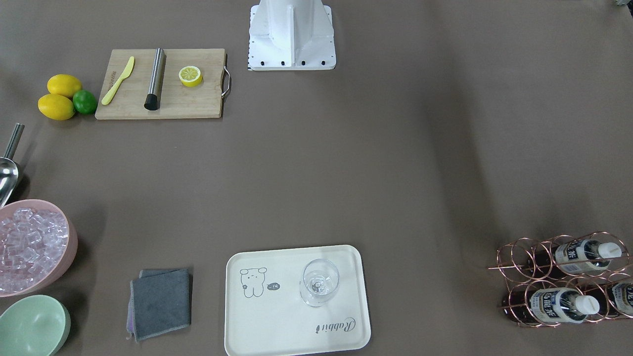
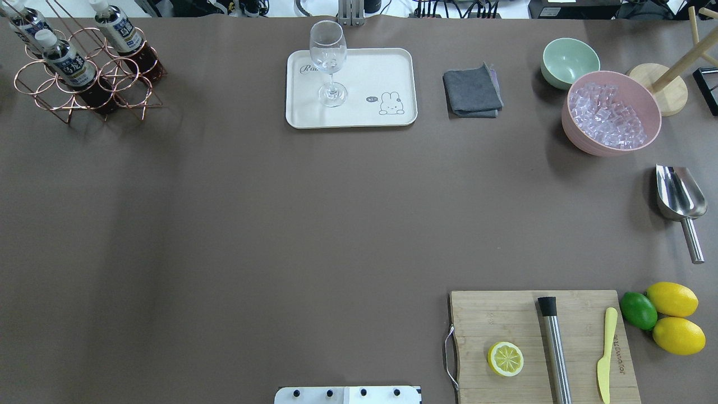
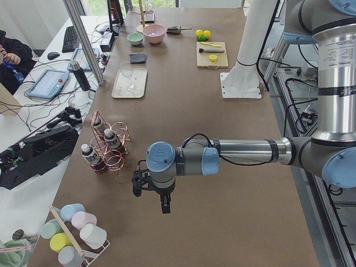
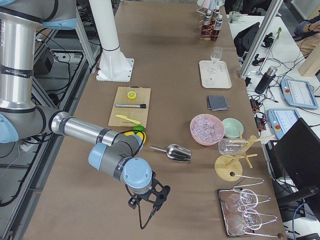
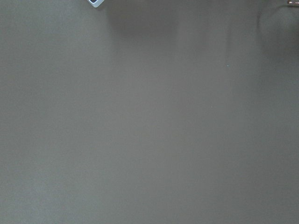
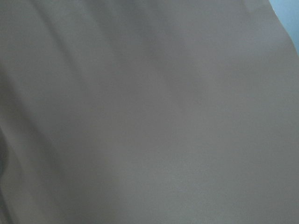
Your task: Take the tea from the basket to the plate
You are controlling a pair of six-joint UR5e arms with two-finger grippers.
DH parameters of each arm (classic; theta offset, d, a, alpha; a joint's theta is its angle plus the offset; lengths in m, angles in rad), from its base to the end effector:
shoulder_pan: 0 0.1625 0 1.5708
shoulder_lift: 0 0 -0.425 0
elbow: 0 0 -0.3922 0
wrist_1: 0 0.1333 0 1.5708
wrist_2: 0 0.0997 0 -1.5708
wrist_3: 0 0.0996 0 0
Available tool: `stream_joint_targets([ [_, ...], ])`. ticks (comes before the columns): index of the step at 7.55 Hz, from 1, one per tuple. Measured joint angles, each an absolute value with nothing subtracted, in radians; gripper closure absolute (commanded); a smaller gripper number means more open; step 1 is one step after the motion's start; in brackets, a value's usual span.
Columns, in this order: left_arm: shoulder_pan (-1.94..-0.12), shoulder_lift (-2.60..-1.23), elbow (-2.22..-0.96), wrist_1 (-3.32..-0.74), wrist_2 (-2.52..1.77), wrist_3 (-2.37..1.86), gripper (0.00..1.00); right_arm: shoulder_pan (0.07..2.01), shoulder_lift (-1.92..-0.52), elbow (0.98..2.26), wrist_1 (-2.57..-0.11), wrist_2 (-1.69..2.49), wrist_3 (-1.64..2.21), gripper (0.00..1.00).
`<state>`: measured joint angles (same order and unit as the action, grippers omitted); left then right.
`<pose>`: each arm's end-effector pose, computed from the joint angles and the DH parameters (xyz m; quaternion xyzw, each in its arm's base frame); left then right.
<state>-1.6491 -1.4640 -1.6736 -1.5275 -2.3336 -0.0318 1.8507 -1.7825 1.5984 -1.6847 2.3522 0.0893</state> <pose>-0.0989 -0.4367 0.6633 -0.0133 0.3725 -0.0598 0.9260 0.1631 -0.3389 0.7467 -0.1008 -0.3880 0.2234 0.8885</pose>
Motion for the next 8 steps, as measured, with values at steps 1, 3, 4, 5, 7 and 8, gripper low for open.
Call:
stream_joint_targets([
  [1,-1.649,-1.465,-1.676,-1.527,-2.33,-0.024,0.02,1.849,-1.782,1.598,-1.684,2.35,0.089,0.0],
  [3,-1.647,-1.485,-1.675,-1.532,-2.285,0.153,0.02,1.844,-1.779,1.605,-1.684,2.343,0.09,0.0],
  [4,-1.646,-1.512,-1.672,-1.529,-2.269,0.248,0.02,1.843,-1.778,1.625,-1.684,2.334,0.09,0.0],
  [5,-1.644,-1.544,-1.672,-1.527,-2.262,0.292,0.02,1.843,-1.784,1.639,-1.684,2.324,0.09,0.0],
  [7,-1.599,-1.627,-1.676,-1.524,-2.259,0.316,0.01,1.843,-1.803,1.67,-1.685,2.309,0.089,0.0],
  [8,-1.57,-1.665,-1.678,-1.524,-2.259,0.323,0.01,1.844,-1.819,1.679,-1.685,2.305,0.088,0.0],
])
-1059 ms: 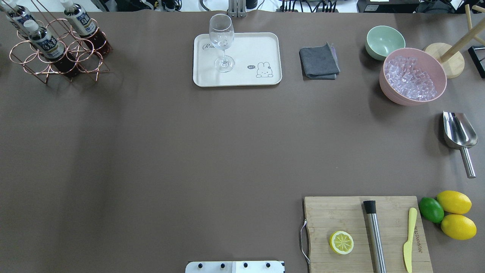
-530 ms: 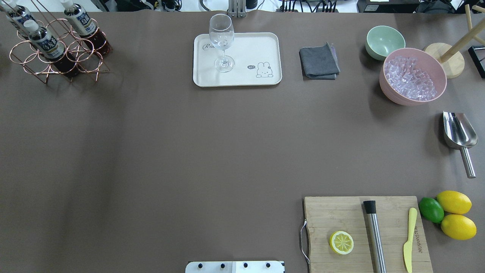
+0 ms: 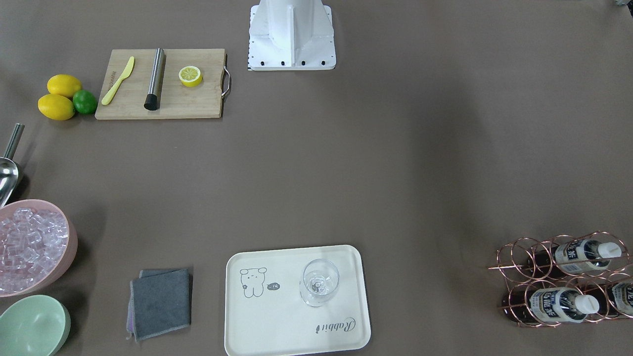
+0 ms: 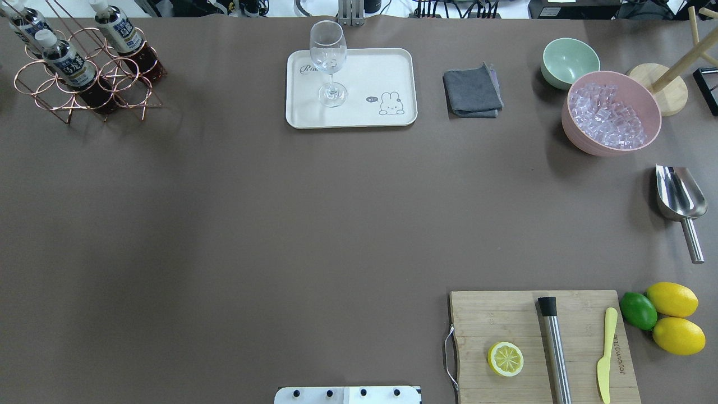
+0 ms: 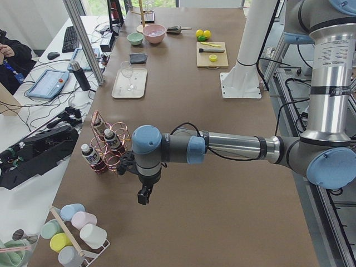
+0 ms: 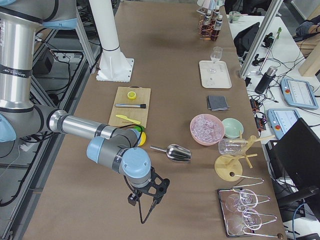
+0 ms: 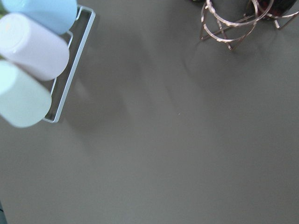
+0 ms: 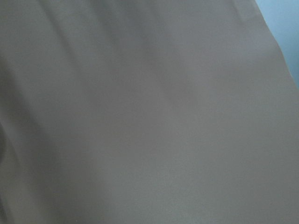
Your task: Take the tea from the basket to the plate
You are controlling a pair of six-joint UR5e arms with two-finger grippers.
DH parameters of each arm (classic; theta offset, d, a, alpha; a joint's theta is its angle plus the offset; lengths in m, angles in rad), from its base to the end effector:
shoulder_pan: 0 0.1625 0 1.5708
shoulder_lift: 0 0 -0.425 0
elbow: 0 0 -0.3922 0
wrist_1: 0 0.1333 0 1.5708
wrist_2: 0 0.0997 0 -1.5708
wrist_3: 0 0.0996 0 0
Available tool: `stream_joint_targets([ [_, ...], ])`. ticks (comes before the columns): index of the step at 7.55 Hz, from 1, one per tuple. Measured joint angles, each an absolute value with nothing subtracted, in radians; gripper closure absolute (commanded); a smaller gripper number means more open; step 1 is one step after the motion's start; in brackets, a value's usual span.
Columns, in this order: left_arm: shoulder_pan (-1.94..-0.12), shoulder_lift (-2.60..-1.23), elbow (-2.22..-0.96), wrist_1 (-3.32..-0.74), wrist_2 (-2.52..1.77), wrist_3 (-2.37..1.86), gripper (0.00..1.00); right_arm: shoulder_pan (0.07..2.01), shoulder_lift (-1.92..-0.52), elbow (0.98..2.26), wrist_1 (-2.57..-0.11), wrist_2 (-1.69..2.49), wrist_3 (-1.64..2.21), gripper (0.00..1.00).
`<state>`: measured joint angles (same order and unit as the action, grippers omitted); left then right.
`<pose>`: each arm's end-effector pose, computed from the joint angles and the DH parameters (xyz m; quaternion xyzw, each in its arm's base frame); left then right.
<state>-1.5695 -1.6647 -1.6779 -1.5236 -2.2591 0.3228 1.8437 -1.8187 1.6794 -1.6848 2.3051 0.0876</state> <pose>-0.0693 -0.5346 0.5681 0.1252 0.3205 0.1770 0.9221 0.1617 -0.3308 0.7255 -0.0844 -0.3655 0.2106 0.9027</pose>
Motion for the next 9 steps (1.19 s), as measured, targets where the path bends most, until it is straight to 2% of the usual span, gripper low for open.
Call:
stream_joint_targets([
  [4,-1.518,-1.786,-1.674,-1.482,-2.261,0.559,0.02,1.842,-1.823,1.691,-1.684,2.297,0.085,0.0],
  [7,-1.512,-1.986,-1.489,-1.459,-2.267,0.817,0.02,1.841,-1.824,1.713,-1.684,2.28,0.088,0.0],
  [9,-1.512,-2.066,-1.437,-1.449,-2.269,0.93,0.02,1.841,-1.824,1.715,-1.684,2.272,0.089,0.0],
])
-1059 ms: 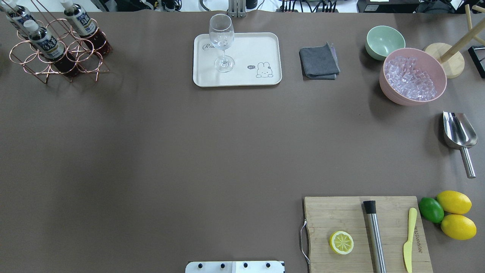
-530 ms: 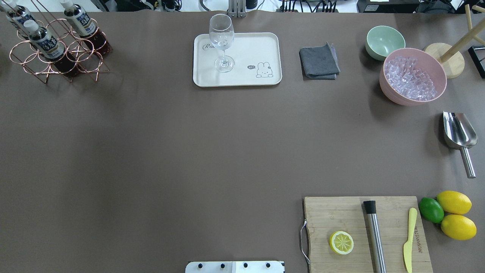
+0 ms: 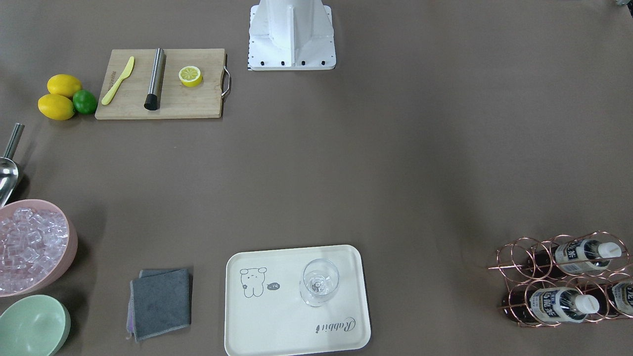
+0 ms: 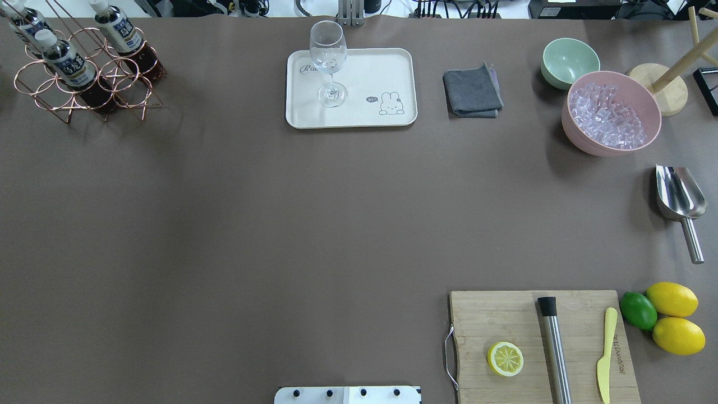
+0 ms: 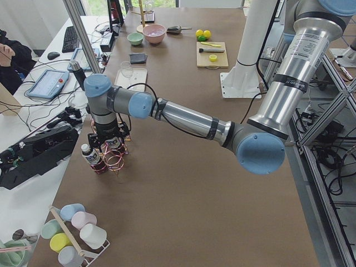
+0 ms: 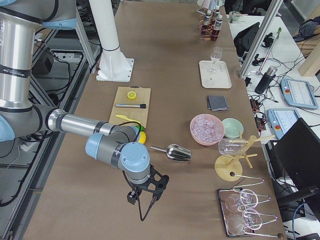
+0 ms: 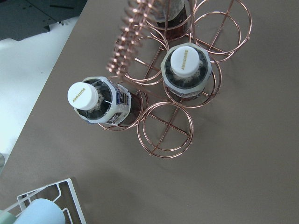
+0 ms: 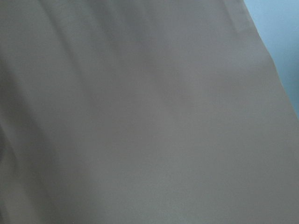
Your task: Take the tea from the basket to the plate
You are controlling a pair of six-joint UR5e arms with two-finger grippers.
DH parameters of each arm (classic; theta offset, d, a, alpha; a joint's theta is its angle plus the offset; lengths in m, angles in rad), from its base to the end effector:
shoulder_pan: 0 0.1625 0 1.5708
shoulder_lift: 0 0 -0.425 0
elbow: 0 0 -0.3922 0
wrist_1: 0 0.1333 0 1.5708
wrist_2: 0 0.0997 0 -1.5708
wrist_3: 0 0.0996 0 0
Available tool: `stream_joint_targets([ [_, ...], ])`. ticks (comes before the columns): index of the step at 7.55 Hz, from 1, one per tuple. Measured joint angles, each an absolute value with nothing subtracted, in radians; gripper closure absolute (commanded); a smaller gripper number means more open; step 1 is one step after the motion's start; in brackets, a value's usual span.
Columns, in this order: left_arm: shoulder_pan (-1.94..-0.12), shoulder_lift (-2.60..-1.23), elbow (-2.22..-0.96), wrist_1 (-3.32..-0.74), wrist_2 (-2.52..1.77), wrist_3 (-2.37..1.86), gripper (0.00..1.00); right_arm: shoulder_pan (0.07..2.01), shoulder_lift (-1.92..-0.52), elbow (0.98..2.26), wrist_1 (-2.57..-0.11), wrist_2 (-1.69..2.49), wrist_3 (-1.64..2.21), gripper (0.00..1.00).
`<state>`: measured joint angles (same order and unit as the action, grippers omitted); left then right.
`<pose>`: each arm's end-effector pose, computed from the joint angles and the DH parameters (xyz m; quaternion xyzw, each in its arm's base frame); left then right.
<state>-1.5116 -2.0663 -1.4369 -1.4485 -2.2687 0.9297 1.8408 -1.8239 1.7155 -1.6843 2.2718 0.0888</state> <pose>-0.0287 -0.6868 0.4481 0.2448 0.2605 0.4787 0.8019 0.1636 -0.3324 0.7126 -0.0727 -0.3493 0.2040 0.9117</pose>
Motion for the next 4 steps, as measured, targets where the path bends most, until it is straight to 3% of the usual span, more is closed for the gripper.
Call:
stream_joint_targets([
  [4,-1.484,-2.301,-1.192,-1.422,-2.267,1.056,0.02,1.843,-1.828,1.718,-1.684,2.265,0.087,0.0],
])
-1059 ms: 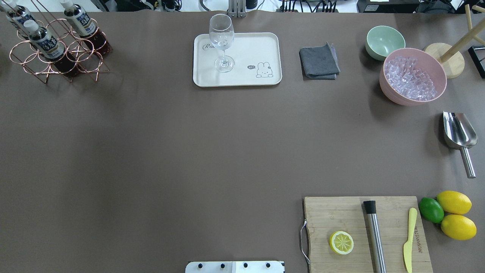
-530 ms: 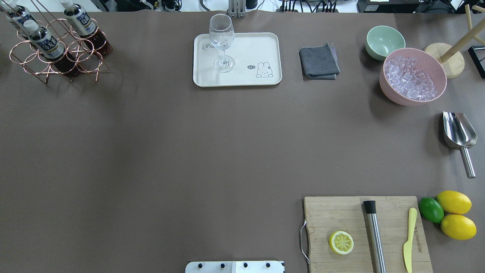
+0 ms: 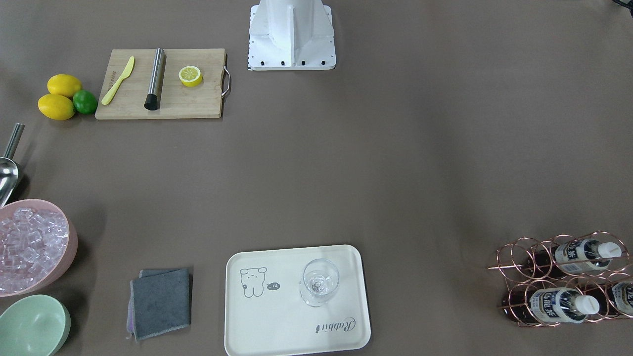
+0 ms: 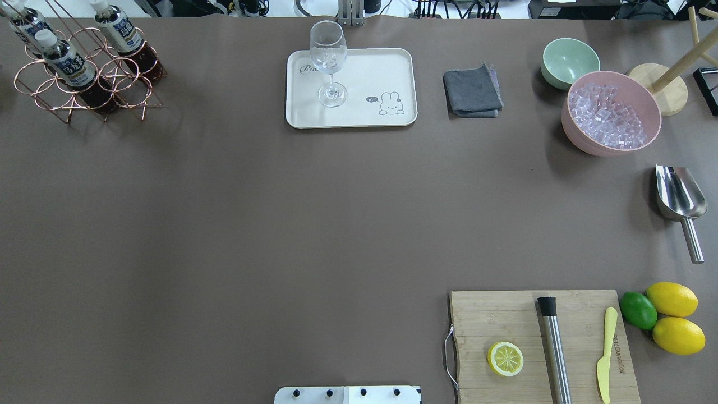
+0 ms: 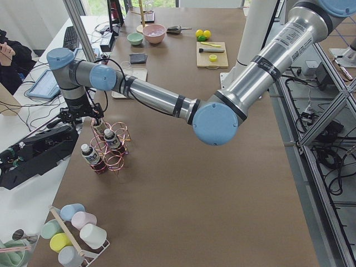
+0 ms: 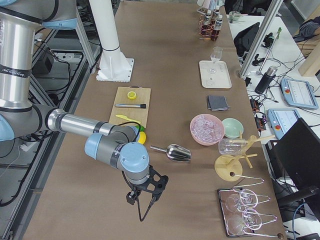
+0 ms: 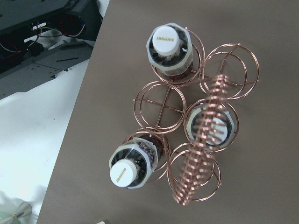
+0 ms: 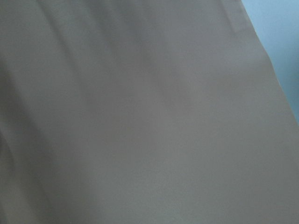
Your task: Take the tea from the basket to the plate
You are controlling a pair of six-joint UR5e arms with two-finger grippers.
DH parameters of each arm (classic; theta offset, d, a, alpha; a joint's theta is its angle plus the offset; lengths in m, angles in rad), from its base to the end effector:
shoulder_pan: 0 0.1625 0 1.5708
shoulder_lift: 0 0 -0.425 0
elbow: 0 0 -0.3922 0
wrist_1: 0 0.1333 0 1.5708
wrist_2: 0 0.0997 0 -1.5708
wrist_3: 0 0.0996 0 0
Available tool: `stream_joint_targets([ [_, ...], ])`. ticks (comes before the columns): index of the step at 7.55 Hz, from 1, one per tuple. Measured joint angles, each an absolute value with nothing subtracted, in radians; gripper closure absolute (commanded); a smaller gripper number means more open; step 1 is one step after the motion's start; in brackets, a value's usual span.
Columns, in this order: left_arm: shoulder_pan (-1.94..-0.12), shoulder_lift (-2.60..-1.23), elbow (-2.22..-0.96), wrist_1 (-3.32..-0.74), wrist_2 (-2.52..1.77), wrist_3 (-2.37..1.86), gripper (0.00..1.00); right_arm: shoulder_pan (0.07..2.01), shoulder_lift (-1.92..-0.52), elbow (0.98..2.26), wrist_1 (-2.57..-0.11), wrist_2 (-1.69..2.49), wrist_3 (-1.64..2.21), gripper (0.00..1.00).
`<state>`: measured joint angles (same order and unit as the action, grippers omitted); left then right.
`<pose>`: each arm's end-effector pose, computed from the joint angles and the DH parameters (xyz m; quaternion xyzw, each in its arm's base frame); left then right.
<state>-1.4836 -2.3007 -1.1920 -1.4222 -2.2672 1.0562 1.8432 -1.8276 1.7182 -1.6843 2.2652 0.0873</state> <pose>-0.0026 -0.7678 0.3991 0.2422 0.2561 0.5350 0.7678 0.1645 -0.3302 0.7131 -0.0729 -0.3464 0.2044 0.9127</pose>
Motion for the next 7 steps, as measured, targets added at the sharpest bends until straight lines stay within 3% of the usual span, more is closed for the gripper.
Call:
stream_joint_targets([
  [2,-1.461,-2.345,-1.153,-1.38,-2.271,1.095,0.03,1.842,-1.826,1.731,-1.684,2.229,0.082,0.0],
  [3,-1.451,-2.35,-1.147,-1.365,-2.275,1.1,0.13,1.839,-1.825,1.734,-1.684,2.218,0.081,0.0],
  [4,-1.444,-2.349,-1.144,-1.358,-2.288,1.102,0.35,1.839,-1.824,1.737,-1.684,2.214,0.083,0.0],
  [5,-1.439,-2.349,-1.144,-1.356,-2.297,1.103,0.49,1.838,-1.824,1.738,-1.684,2.211,0.085,0.0],
  [6,-1.435,-2.349,-1.145,-1.355,-2.301,1.103,0.91,1.838,-1.824,1.736,-1.684,2.21,0.085,0.0],
  [7,-1.433,-2.349,-1.147,-1.355,-2.302,1.104,1.0,1.838,-1.824,1.734,-1.684,2.21,0.083,0.0],
])
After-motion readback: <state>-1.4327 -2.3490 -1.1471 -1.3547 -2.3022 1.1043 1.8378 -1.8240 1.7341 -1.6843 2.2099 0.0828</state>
